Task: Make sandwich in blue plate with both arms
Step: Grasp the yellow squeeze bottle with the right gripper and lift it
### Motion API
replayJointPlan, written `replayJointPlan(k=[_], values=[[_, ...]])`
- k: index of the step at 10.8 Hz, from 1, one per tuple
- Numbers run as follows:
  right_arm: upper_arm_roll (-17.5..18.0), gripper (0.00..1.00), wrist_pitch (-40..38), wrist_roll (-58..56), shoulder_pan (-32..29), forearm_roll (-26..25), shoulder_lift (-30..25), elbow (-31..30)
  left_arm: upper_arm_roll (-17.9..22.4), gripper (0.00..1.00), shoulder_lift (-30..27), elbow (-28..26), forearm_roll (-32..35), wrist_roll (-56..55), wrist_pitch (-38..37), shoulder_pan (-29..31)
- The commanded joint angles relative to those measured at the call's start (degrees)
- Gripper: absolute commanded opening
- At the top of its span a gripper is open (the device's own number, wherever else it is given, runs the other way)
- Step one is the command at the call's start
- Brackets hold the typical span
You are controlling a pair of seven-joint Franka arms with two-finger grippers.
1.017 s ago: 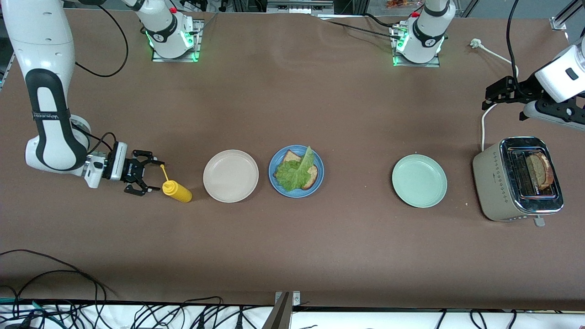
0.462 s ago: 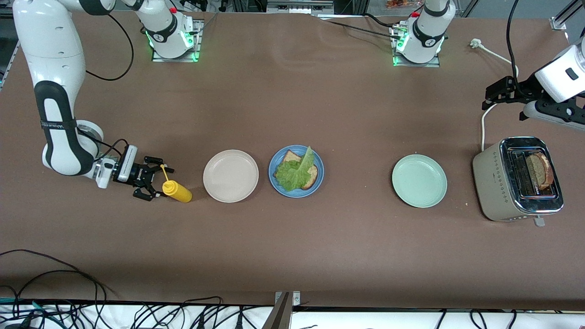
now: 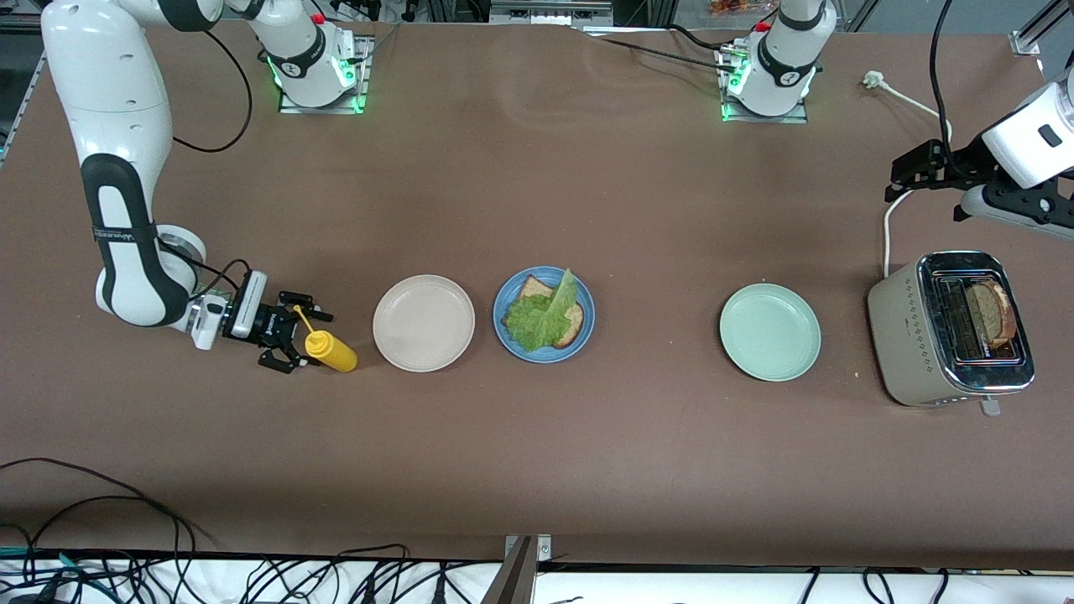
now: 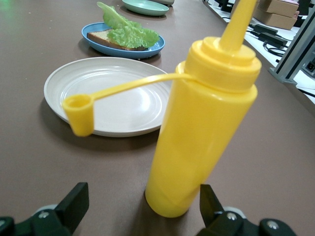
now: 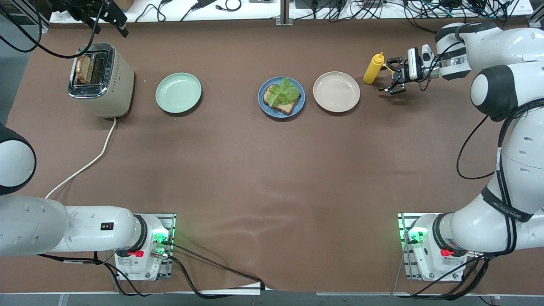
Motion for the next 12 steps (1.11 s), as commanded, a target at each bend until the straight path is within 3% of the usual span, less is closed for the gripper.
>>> replayJointPlan(k=[1,3,6,11,12], values=[[0.07,1.0,0.05,-1.44,0.06,1.61,1.63,1.63,-0.15,1.0,0.53,1.45,0.36,-0.39,-1.12,0.15],[0.07,1.0,-0.73,-0.56,-0.21,5.8,3.64,2.07,-0.15,1.0,0.53,1.45,0.36,-0.48,-1.12,0.15],[0.15,1.0,-1.27,0.22,0.23,6.18,5.58,5.67,-0.15,1.0,0.53,1.45,0.36,-0.48,-1.11,0.15],[2.09,1.0,-0.39,2.87,0.93,6.36,5.76,5.76,-0.15,1.0,0.53,1.45,0.36,-0.48,-1.12,0.15],[2.09,0.89,-0.21,2.95,0.93,6.36,6.03,6.02,-0.15,1.0,0.53,1.45,0.36,-0.48,-1.12,0.15]])
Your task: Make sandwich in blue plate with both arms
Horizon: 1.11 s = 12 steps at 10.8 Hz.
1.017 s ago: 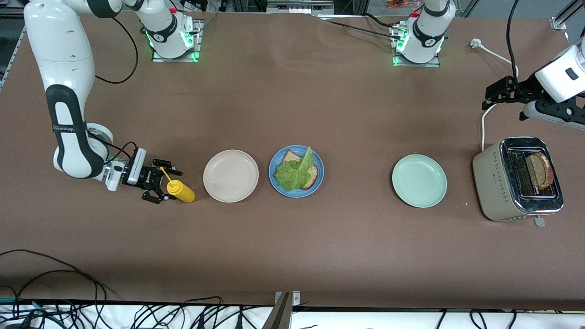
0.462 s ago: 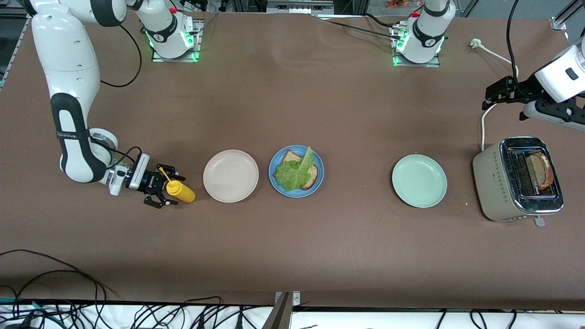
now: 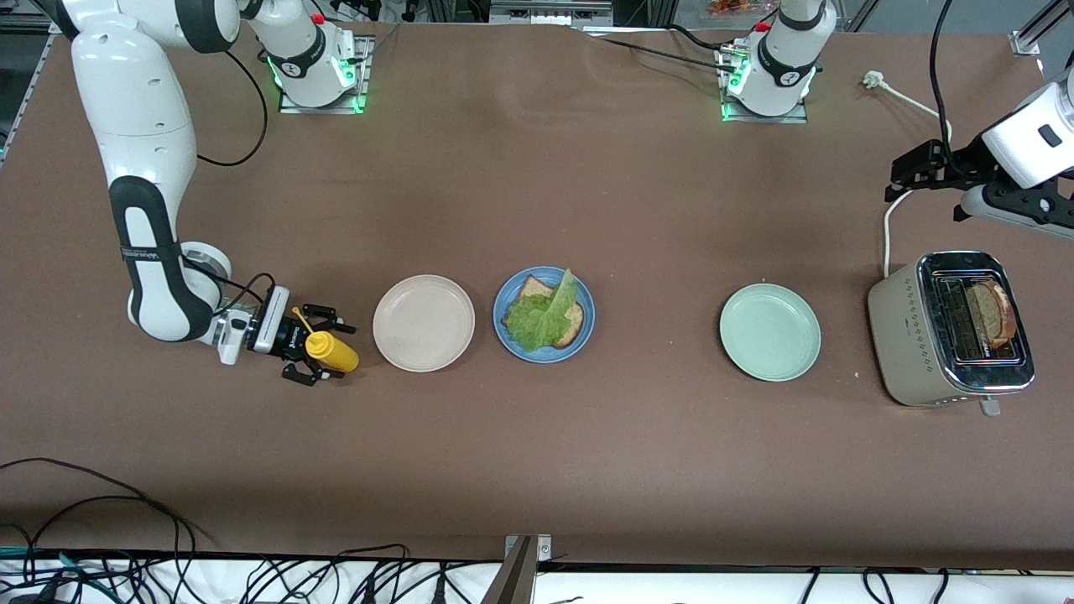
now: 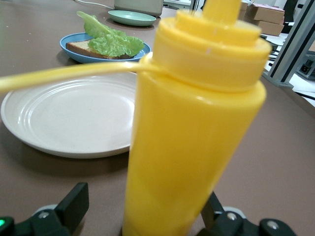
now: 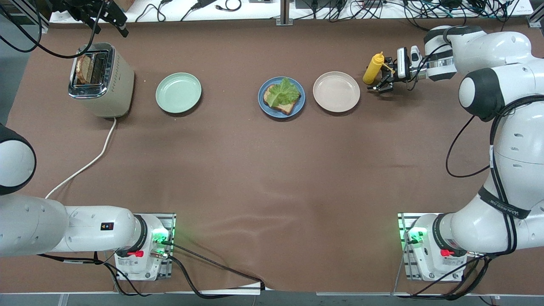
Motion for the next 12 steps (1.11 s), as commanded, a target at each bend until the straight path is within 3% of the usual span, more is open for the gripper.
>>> replayJointPlan(k=[1,2,3,4,6,12], values=[[0.15,0.64,0.5,1.8,0.55,1.01,0.96,1.4,-0.15,1.0,0.53,1.45,0.36,-0.48,-1.11,0.15],[0.06,0.31,0.59,2.85,1.43,1.18,0.61,1.4,-0.15,1.0,0.53,1.45,0.36,-0.48,-1.11,0.15],[-0.2,0.08,1.38,4.51,1.44,0.92,0.43,2.36,-0.15,1.0,0.53,1.45,0.36,-0.48,-1.11,0.15],[-0.55,0.0,3.21,4.88,2.05,-0.3,0.0,3.33,-0.15,1.0,0.53,1.45,0.36,-0.48,-1.11,0.15],[-3.44,0.0,5.51,12.38,5.37,-6.25,-2.63,3.42,-0.15,1.0,0.53,1.45,0.36,-0.48,-1.11,0.15],[-14.08,0.0,3.68,51.32,18.64,-37.97,-13.0,5.09,-0.15,1.0,0.53,1.45,0.36,-0.48,-1.11,0.15]])
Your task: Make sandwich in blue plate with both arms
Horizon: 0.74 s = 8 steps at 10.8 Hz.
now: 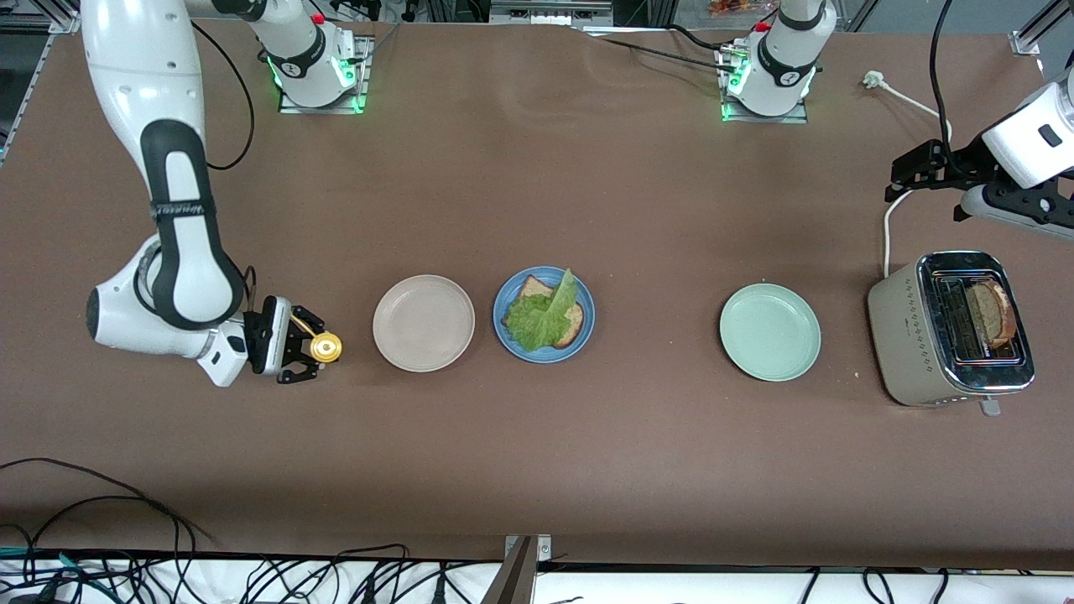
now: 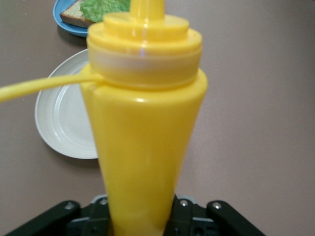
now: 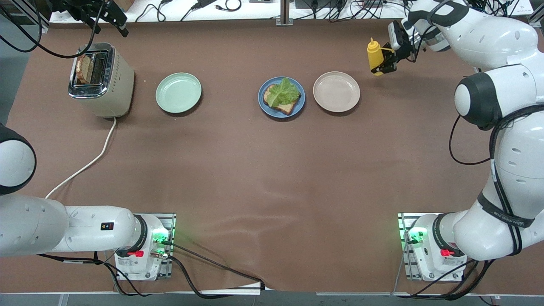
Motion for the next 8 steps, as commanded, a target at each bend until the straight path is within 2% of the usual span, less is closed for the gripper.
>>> replayJointPlan(k=[1,2,3,4,5,8], values=[[-4.43,0.0,-3.12,18.29,6.81,-12.82,-5.89,0.26,-0.15,1.0,0.52,1.41,0.36,-0.47,-1.11,0.15],[-5.22,0.0,-4.35,25.31,9.69,-18.78,-6.69,2.44,-0.15,1.0,0.52,1.41,0.36,-0.47,-1.11,0.15],[-8.62,0.0,-6.8,31.91,14.33,-23.19,-6.7,4.9,-0.15,1.0,0.52,1.41,0.36,-0.47,-1.11,0.15],[-13.44,0.0,-9.52,38.24,20.56,-25.5,-6.61,6.49,-0.15,1.0,0.52,1.41,0.36,-0.47,-1.11,0.15],[-16.53,0.0,-9.72,43.35,25.93,-28.13,-6.61,6.76,-0.15,1.0,0.52,1.41,0.36,-0.47,-1.11,0.15],[-16.83,0.0,-9.81,59.61,35.62,-42.87,-6.0,7.55,-0.15,1.0,0.52,1.41,0.36,-0.39,-1.11,0.15]])
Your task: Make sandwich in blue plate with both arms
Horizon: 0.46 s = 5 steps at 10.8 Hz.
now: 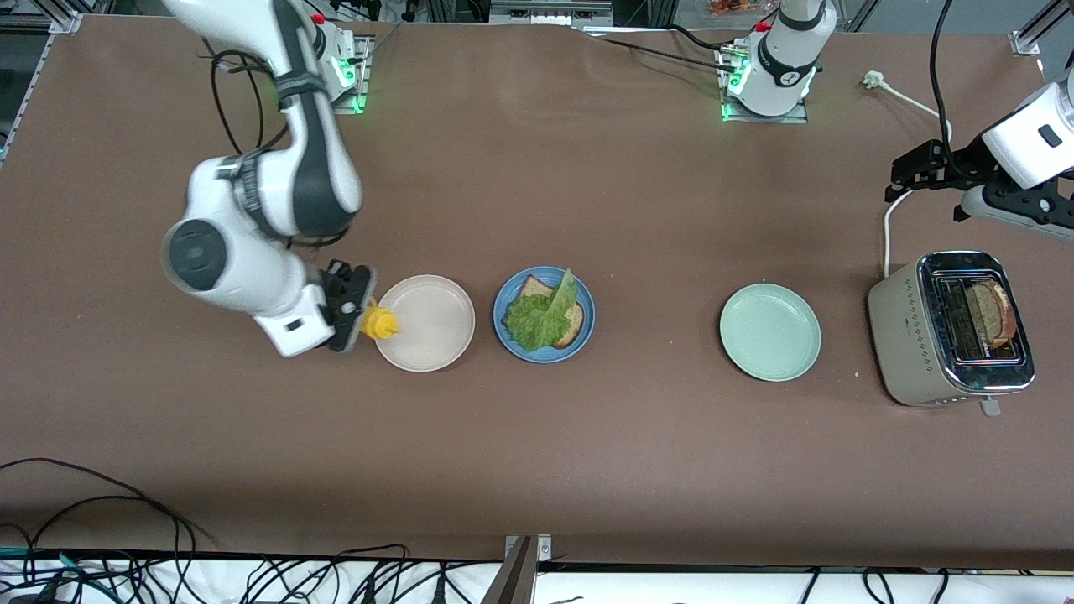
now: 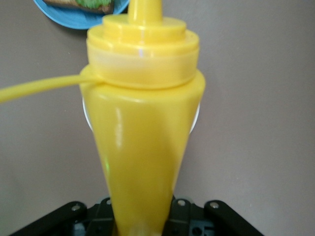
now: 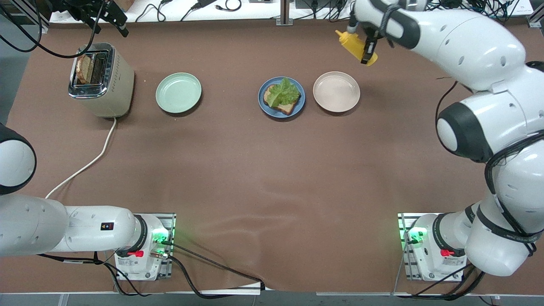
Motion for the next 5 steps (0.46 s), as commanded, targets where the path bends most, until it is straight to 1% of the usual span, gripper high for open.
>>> replayJointPlan(k=[1,3,4,5], values=[[-1.45,0.0,-1.15,14.49,9.67,-14.26,1.97,2.64,-0.15,1.0,0.47,1.35,0.36,-0.39,-1.1,0.17],[-1.8,0.0,-1.33,20.13,16.35,-23.06,4.69,2.92,-0.15,1.0,0.47,1.35,0.36,-0.39,-1.1,0.17],[-1.71,0.0,-3.68,23.46,19.25,-27.19,6.88,4.57,-0.15,1.0,0.47,1.35,0.36,-0.39,-1.1,0.17],[-1.71,0.0,-6.83,26.02,21.89,-29.93,10.65,8.42,-0.15,1.0,0.47,1.35,0.36,-0.39,-1.1,0.25]])
